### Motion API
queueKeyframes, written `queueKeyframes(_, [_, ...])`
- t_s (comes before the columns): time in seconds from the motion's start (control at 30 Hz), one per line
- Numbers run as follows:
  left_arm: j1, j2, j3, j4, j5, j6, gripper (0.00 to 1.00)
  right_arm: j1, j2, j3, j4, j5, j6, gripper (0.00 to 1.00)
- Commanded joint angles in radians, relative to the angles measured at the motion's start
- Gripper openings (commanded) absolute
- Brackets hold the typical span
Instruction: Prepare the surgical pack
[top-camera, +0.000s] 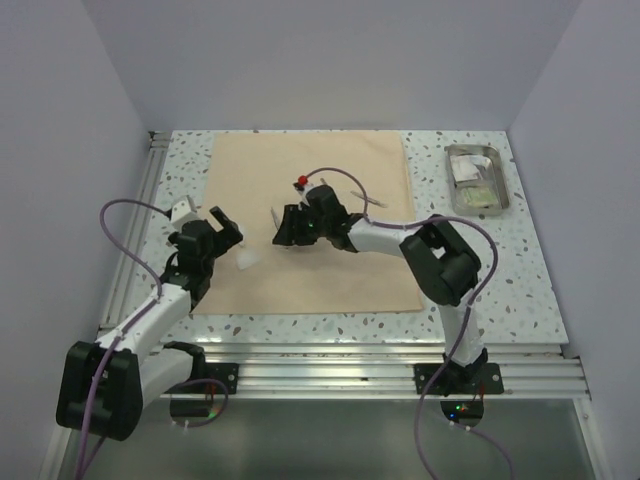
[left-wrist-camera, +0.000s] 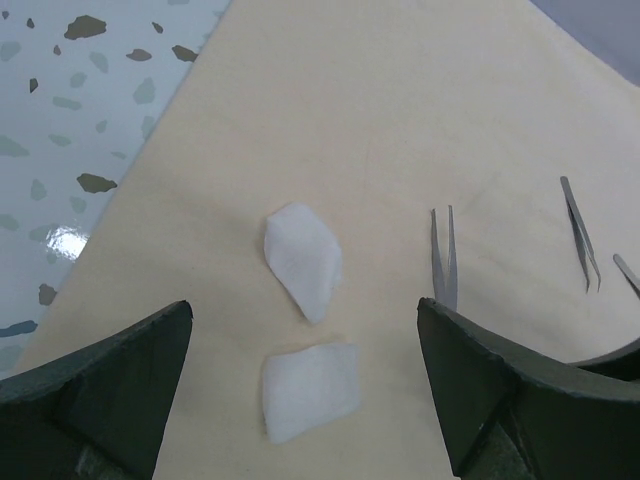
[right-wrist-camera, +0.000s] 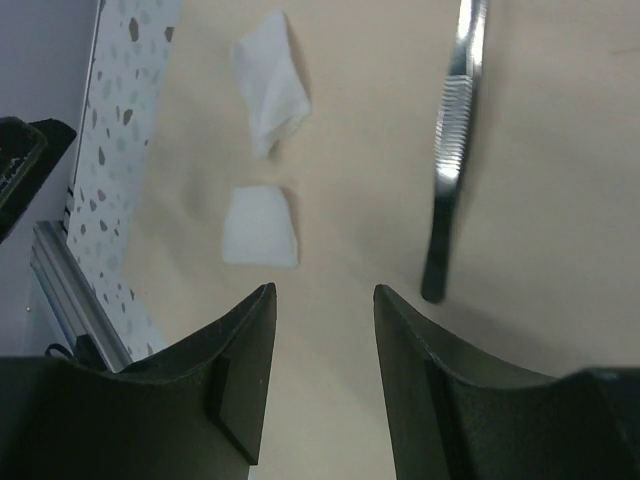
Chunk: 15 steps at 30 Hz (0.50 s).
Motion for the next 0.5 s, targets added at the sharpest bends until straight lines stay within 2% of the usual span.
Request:
queueKeyframes(0.0, [0.009, -0.041, -0.012, -0.002, -0.051, -0.046, 0.98, 0.043, 0.077, 0.158, -0.066, -0.057, -0.083, 0.48])
queueKeyframes(0.23, [0.009, -0.086, -0.029, 0.007, -0.039, -0.047, 0.97, 0.09, 0.239, 0.353, -0.148, -0.063, -0.095, 0.49])
queueKeyframes(0.47, [0.009, -0.101, -0.032, 0.012, -0.028, -0.038, 0.98, 0.11, 0.309, 0.394, -0.152, -0.074, -0.084, 0.48])
